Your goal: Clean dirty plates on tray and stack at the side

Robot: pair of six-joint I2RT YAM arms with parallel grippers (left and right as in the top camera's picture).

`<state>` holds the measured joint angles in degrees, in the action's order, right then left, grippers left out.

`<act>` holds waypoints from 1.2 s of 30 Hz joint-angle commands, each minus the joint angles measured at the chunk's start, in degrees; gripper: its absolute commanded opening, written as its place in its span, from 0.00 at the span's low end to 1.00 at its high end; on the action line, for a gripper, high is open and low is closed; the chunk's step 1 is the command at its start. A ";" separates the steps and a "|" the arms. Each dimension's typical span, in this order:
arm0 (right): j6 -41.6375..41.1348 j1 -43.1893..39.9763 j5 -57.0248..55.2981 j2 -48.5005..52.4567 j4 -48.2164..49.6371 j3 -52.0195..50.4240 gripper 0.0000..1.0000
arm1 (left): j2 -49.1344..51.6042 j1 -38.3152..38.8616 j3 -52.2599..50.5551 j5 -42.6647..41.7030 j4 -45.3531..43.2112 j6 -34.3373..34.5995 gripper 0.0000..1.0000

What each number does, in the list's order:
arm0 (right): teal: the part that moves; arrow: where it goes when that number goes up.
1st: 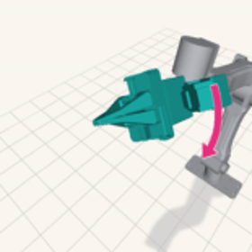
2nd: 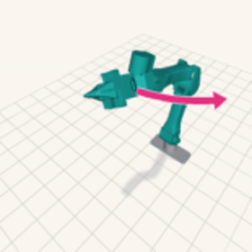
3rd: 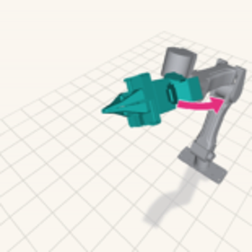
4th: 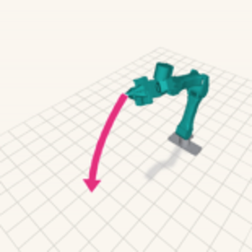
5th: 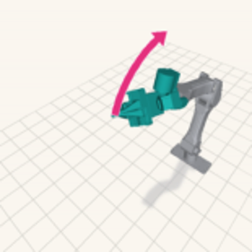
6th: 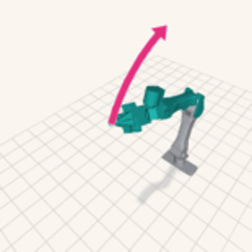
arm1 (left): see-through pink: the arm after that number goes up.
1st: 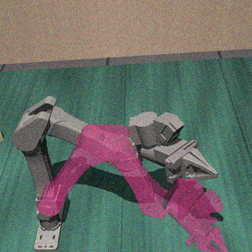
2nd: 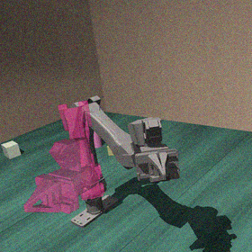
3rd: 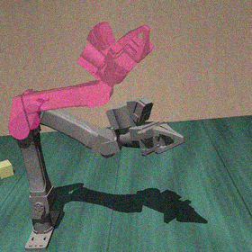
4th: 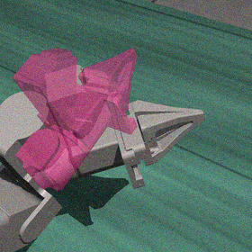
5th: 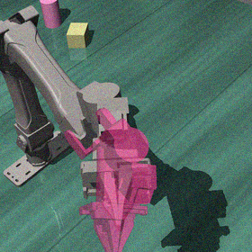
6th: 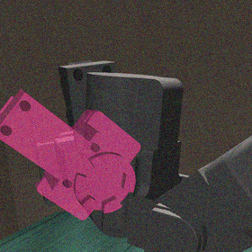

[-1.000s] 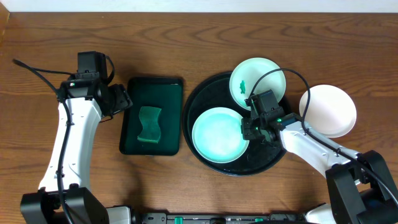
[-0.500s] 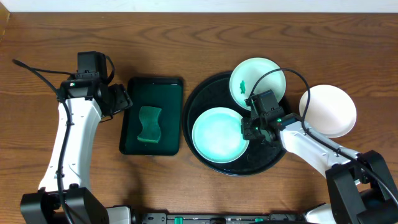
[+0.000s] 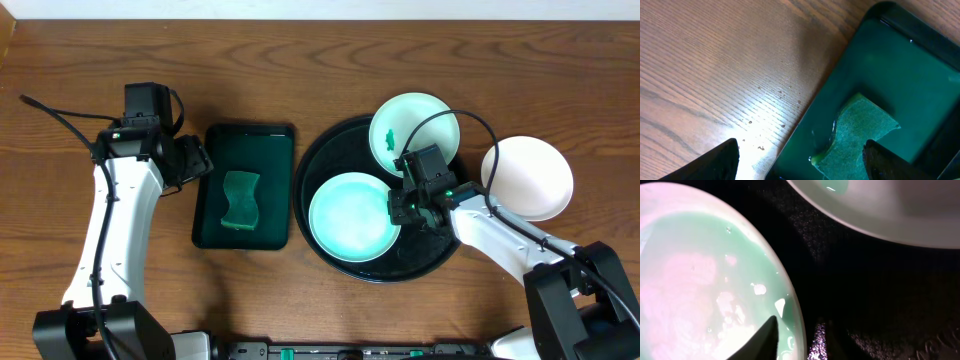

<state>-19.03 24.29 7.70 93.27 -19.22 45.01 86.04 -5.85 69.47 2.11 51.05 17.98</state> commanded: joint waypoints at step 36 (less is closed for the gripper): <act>0.02 0.55 -0.83 0.39 0.28 0.20 0.34 | -0.07 -0.24 1.14 0.74 0.31 -0.15 0.80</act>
<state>-18.98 24.29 7.49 93.27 -19.00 45.01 86.04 -5.85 69.47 2.11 51.05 17.98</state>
